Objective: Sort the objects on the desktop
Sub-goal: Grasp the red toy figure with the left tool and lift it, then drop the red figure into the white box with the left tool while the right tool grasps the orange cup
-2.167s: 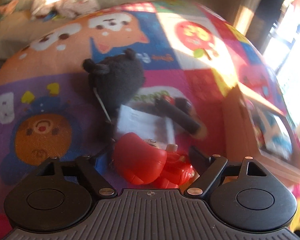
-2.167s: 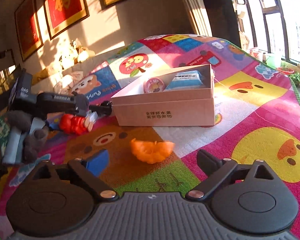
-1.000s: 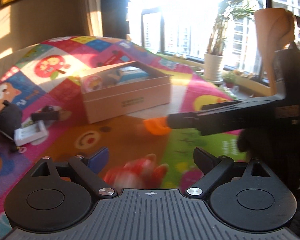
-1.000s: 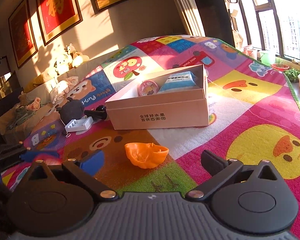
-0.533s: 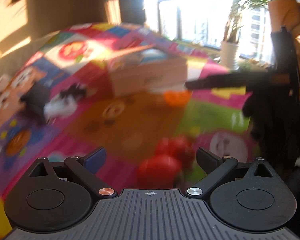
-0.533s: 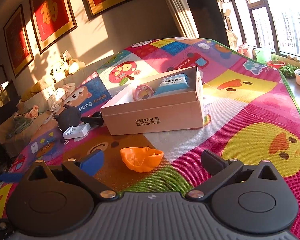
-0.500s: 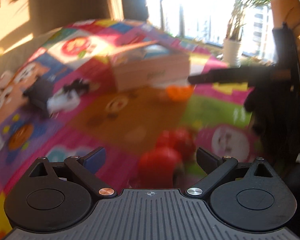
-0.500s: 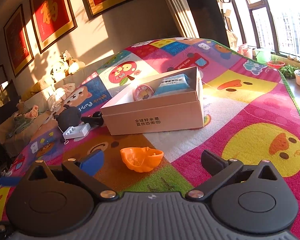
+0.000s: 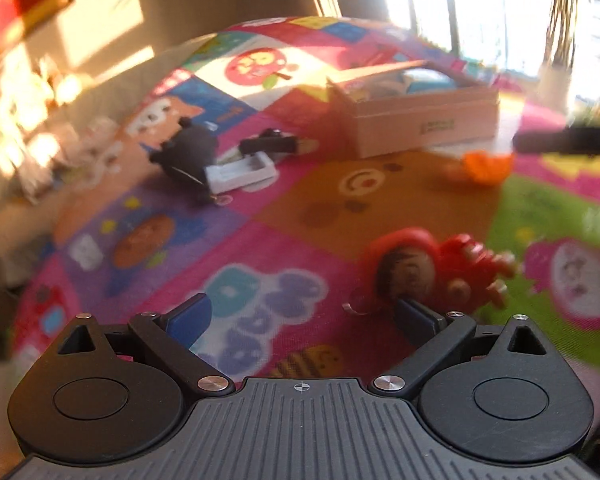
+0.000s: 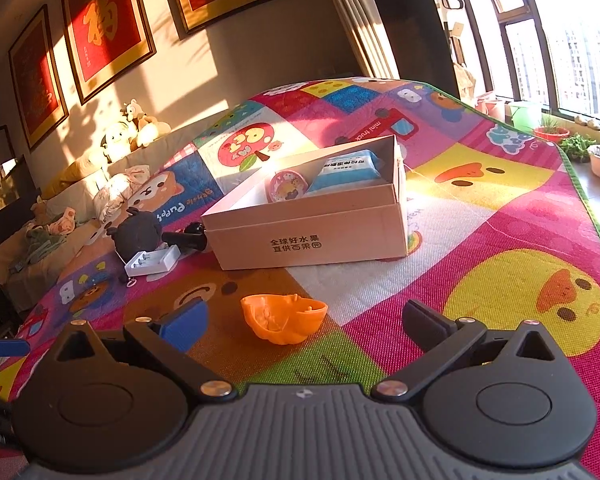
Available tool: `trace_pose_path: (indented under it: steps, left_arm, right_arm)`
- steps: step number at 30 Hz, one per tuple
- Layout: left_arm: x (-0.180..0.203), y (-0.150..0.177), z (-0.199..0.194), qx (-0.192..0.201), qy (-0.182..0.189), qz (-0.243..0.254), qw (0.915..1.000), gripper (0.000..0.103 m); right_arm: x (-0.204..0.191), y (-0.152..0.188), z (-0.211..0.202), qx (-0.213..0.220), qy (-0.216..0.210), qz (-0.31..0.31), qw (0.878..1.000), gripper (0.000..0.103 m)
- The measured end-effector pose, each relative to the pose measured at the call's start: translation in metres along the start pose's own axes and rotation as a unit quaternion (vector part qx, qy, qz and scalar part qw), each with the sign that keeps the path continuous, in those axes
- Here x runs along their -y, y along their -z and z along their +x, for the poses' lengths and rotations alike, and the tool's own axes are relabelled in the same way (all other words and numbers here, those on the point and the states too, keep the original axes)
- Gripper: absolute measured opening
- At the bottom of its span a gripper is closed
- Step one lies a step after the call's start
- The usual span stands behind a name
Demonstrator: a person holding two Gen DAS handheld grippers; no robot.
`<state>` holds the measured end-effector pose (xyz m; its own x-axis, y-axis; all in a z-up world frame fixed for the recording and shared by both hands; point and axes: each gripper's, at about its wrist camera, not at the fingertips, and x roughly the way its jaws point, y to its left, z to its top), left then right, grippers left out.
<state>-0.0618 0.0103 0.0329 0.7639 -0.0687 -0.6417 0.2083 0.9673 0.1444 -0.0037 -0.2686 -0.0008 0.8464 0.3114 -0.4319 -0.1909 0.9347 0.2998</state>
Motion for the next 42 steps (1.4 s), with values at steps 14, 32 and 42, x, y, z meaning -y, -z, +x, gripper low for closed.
trace_pose_path:
  steps: [14,32,42]
  left_arm:
    - [0.043,-0.009,0.031,0.014,0.093,0.039,0.9948,0.103]
    - [0.006,-0.001,0.024,-0.006,0.006,-0.038,0.9992,0.103]
    - [0.003,-0.003,0.025,-0.018,0.072,-0.069,0.9948,0.103]
  right_arm:
    - [-0.001,0.0,0.001,-0.005,0.001,-0.007,1.0,0.103]
    - [-0.043,0.004,0.016,-0.056,0.023,-0.122,0.991,0.103]
    - [-0.047,0.015,0.006,-0.084,0.011,-0.12,0.989,0.103]
